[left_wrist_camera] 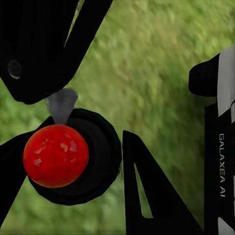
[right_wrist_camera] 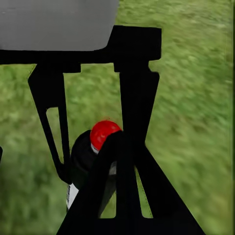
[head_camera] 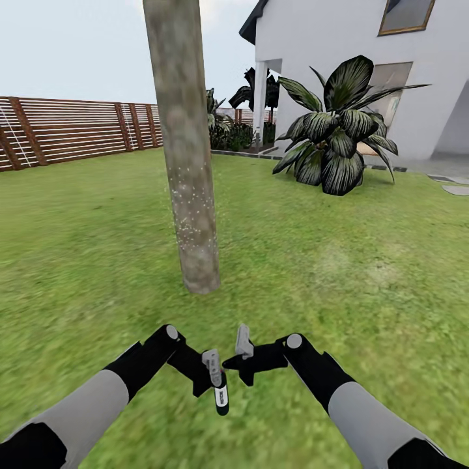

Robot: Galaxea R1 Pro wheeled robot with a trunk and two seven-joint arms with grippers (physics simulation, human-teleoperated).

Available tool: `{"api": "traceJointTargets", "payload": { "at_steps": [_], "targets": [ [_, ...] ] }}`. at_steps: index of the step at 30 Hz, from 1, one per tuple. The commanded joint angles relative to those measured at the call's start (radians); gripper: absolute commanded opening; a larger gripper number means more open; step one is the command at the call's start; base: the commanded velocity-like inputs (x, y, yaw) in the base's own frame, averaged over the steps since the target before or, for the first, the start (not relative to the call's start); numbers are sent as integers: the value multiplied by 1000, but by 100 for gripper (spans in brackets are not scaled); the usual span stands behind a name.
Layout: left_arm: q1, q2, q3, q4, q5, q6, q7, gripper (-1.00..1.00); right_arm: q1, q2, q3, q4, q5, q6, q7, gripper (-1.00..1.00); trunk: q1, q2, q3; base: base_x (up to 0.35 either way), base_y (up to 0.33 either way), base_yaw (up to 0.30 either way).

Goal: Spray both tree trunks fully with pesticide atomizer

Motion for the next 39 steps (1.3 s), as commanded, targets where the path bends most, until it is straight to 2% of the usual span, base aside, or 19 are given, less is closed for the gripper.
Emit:
{"api": "traceJointTargets", "payload": {
  "at_steps": [1,4,6,9,14,16,17,20,23,24,25,28,29,30,31,33,35,36,39],
  "targets": [
    [0,2,0,1,0,0,0,-100,0,0,0,-2,0,0,0,-100,0,0,0,0,0,0],
    [0,19,1,3,-2,1,-1,-100,0,0,0,-4,0,0,0,-100,0,0,0,0,0,0],
    [0,49,1,9,-3,3,-1,-100,0,0,0,-4,0,0,0,-100,0,0,0,0,0,0],
    [1,109,1,19,-5,6,-1,-100,0,0,0,-4,1,0,0,-100,0,0,0,0,0,0],
    [3,234,3,39,-3,2,9,-100,0,0,1,-4,1,-1,0,-100,0,0,0,0,0,0],
    [3,269,18,60,-1,-2,13,-100,0,0,1,-3,2,-2,0,-100,0,0,0,0,0,0],
    [3,280,55,69,-2,-3,23,-100,0,0,2,-3,2,-2,-1,100,0,0,0,0,0,0],
    [7,282,129,81,-4,-3,136,-100,0,0,0,-1,1,-3,-3,100,0,0,0,0,0,0],
    [16,279,146,85,3,-1,298,-100,1,2,1,2,1,-4,-27,100,0,0,0,0,0,0],
    [18,272,148,96,18,-1,366,-100,3,4,3,6,1,-4,-83,100,0,0,0,0,0,0],
    [19,260,149,115,51,-1,429,-100,4,5,4,14,0,-4,-157,100,0,0,0,0,0,0],
    [30,213,150,236,227,-5,688,-100,28,6,5,77,-3,-6,-403,100,0,0,0,0,0,0],
    [45,197,150,277,271,-13,783,-100,49,4,4,118,-4,-10,-487,100,0,0,0,0,0,0],
    [59,187,150,298,294,-31,840,-100,64,2,2,147,-7,-16,-546,100,0,0,0,0,0,0],
    [85,175,150,318,324,-96,919,-100,92,-3,-18,191,-20,-48,-650,100,0,0,0,0,0,0],
    [122,166,157,346,387,-214,1018,-100,154,-14,-103,252,-72,-158,-822,100,0,0,0,0,0,0],
    [163,153,163,414,518,-323,1114,-100,231,-20,-220,311,-133,-349,-989,100,0,0,0,0,0,0],
    [174,139,164,447,577,-367,1149,-100,262,-26,-250,337,-146,-423,-1037,100,0,0,0,0,0,0],
    [202,118,166,518,664,-466,1217,-100,304,-47,-275,391,-198,-500,-1114,100,0,0,0,0,0,0]
  ]
}}
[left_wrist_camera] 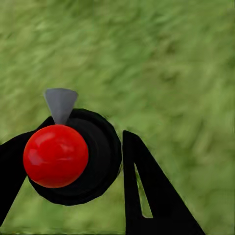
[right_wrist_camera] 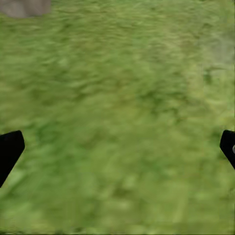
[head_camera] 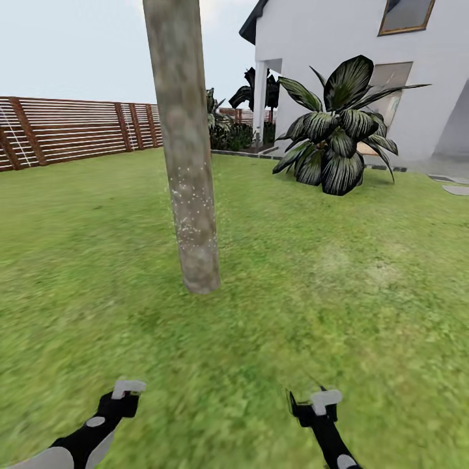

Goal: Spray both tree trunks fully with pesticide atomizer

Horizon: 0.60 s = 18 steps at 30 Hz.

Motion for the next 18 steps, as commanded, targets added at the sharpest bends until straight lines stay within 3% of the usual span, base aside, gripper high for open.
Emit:
{"api": "traceJointTargets", "payload": {
  "at_steps": [1,2,4,5,18],
  "targets": [
    [22,-14,-2,14,28,-46,29,-100,8,-4,-2,22,-56,-11,-32,100,0,0,0,0,0,0],
    [51,-54,-1,31,62,-97,65,-100,16,-7,-4,46,-174,-21,-72,100,0,0,0,0,0,0],
    [80,-69,-1,33,71,-109,72,-100,18,-9,-4,50,-207,-24,-81,100,0,0,0,0,0,0],
    [178,-52,7,33,123,-231,76,-100,22,-35,-6,56,-223,-23,-85,100,0,0,0,0,0,-125],
    [197,-45,4,32,131,-248,75,-100,42,-36,-5,57,-225,-23,-85,100,0,0,0,0,0,-283]
  ]
}}
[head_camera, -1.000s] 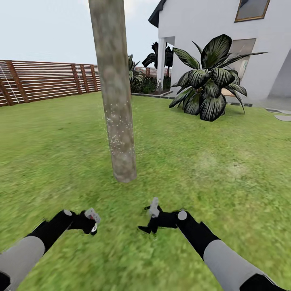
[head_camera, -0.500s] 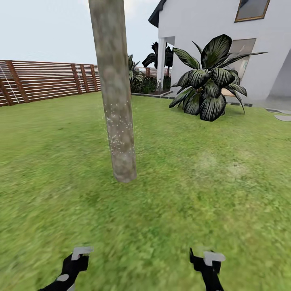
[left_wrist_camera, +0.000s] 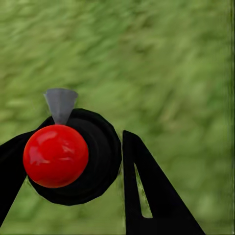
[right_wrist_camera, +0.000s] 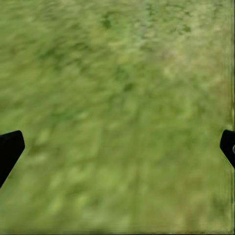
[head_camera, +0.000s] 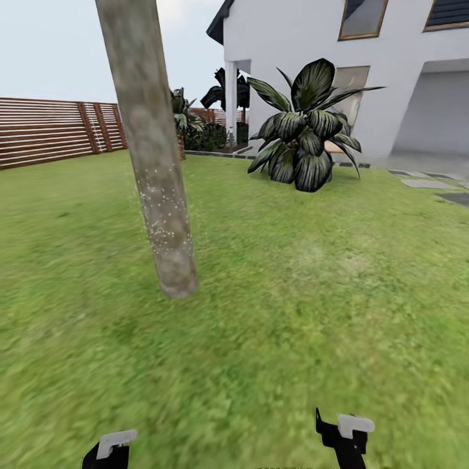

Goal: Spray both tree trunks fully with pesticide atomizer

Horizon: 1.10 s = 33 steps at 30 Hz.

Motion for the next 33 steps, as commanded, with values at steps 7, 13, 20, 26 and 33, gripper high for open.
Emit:
{"api": "traceJointTargets", "payload": {
  "at_steps": [7,13,20,26,33],
  "targets": [
    [3,0,-1,1,-2,-9,0,-100,1,3,1,1,0,0,0,100,0,0,-2,-33,-187,-300],
    [3,0,-1,1,-2,-11,0,-100,1,6,1,1,1,0,0,100,0,0,-4,-93,-267,-300],
    [5,0,-2,3,-3,-30,0,-100,1,8,1,1,1,1,0,100,0,0,-7,-57,-269,-300],
    [5,0,-2,3,-4,-31,-1,-100,1,8,1,1,1,0,0,100,0,0,-9,-2,-271,-300],
    [5,0,-2,3,-5,-31,0,-100,1,8,1,1,1,1,0,100,0,0,-11,0,-271,-300]
  ]
}}
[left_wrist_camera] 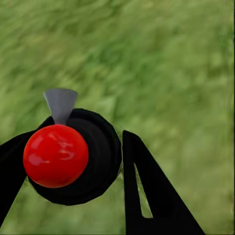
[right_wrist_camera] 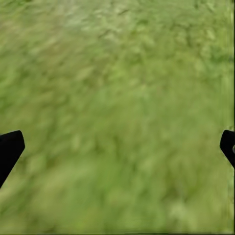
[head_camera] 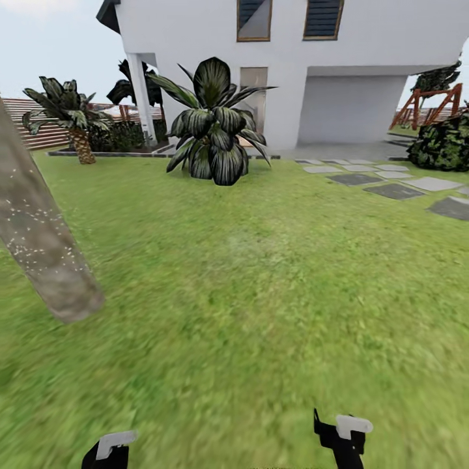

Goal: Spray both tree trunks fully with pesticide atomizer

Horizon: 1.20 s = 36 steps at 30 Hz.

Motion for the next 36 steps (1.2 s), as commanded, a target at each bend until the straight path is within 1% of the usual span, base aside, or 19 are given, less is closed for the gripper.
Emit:
{"api": "traceJointTargets", "payload": {
  "at_steps": [1,28,36],
  "targets": [
    [0,0,0,0,0,0,0,-100,0,0,0,0,0,0,0,100,0,0,0,0,-271,-300],
    [0,0,0,0,-2,0,-1,-100,0,0,0,0,0,-1,0,100,0,0,-9,-82,-271,-300],
    [0,0,0,0,-2,1,-1,-100,0,0,0,0,0,-1,0,100,0,0,-12,-8,-271,-300]
  ]
}}
